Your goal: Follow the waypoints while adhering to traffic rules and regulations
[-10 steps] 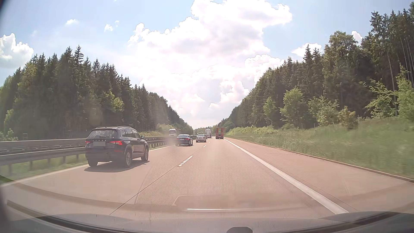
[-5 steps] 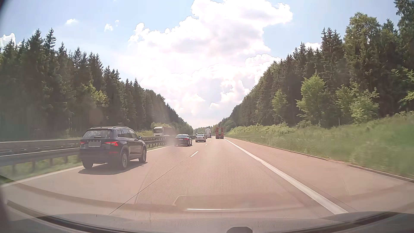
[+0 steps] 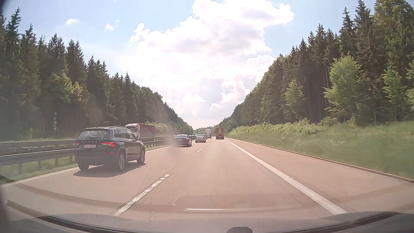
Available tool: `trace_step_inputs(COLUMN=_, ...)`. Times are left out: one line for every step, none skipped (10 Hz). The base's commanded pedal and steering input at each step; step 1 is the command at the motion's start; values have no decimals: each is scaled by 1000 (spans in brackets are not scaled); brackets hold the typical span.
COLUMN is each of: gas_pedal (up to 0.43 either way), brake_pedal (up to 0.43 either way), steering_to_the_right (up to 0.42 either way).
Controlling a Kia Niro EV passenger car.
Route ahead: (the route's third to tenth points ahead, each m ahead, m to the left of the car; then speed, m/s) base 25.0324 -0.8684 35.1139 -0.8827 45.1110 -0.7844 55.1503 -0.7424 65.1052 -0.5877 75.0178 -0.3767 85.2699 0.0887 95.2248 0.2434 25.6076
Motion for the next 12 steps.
trace_step_inputs(gas_pedal=110, brake_pedal=0, steering_to_the_right=-4)
trace_step_inputs(gas_pedal=110, brake_pedal=0, steering_to_the_right=-4)
trace_step_inputs(gas_pedal=110, brake_pedal=0, steering_to_the_right=-4)
trace_step_inputs(gas_pedal=110, brake_pedal=0, steering_to_the_right=-4)
trace_step_inputs(gas_pedal=110, brake_pedal=0, steering_to_the_right=-4)
trace_step_inputs(gas_pedal=110, brake_pedal=0, steering_to_the_right=-4)
trace_step_inputs(gas_pedal=110, brake_pedal=0, steering_to_the_right=-4)
trace_step_inputs(gas_pedal=110, brake_pedal=0, steering_to_the_right=-4)
trace_step_inputs(gas_pedal=110, brake_pedal=0, steering_to_the_right=-4)
trace_step_inputs(gas_pedal=110, brake_pedal=0, steering_to_the_right=-4)
trace_step_inputs(gas_pedal=110, brake_pedal=0, steering_to_the_right=-4)
trace_step_inputs(gas_pedal=110, brake_pedal=0, steering_to_the_right=-4)
